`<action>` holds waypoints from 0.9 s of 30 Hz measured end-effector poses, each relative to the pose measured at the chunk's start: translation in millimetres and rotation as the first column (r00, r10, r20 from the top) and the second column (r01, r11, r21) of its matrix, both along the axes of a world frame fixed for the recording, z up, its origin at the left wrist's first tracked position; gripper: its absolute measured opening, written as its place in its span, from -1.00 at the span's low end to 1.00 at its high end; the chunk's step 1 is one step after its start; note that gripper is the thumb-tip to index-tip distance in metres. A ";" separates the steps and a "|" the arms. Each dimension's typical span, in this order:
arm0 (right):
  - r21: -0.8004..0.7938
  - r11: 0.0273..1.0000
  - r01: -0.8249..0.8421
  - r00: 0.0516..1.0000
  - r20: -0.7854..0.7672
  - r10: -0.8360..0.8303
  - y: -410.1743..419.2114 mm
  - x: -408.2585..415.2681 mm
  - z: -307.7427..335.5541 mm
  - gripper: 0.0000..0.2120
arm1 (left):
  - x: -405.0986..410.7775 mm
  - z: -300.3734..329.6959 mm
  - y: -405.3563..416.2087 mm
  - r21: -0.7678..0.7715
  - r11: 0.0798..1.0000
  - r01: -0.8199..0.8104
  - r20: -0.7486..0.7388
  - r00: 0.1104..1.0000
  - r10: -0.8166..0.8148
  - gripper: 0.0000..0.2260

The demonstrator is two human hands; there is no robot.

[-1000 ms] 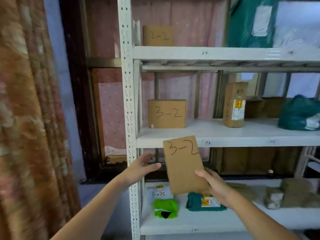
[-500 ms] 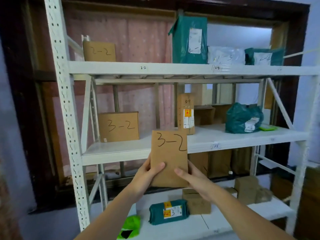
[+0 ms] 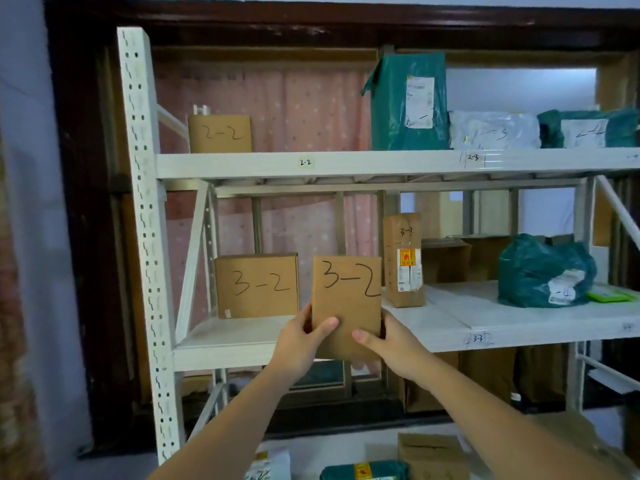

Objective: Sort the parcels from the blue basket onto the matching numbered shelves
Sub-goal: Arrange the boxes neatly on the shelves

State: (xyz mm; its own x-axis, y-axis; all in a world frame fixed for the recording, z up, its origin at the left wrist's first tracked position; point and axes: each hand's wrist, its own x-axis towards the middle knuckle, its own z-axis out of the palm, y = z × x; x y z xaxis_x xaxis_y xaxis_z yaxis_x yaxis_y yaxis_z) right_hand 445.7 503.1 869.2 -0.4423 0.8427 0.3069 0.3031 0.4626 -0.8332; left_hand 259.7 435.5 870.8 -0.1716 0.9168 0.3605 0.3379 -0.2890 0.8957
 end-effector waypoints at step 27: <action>0.018 0.990 0.139 0.962 0.237 -0.139 235.1 -87.6 -7.8 -0.31 | -73.7 -18.0 200.0 -0.091 0.856 -0.509 -0.446 0.789 0.422 -0.77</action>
State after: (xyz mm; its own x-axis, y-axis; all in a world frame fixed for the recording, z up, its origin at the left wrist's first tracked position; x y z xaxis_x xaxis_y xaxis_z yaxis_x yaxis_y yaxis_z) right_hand 358.0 738.3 861.4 -0.3811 0.9006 0.2090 0.5531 0.4032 -0.7290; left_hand 186.0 635.4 852.8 -0.4780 0.8203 0.3142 0.7215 0.1626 0.6730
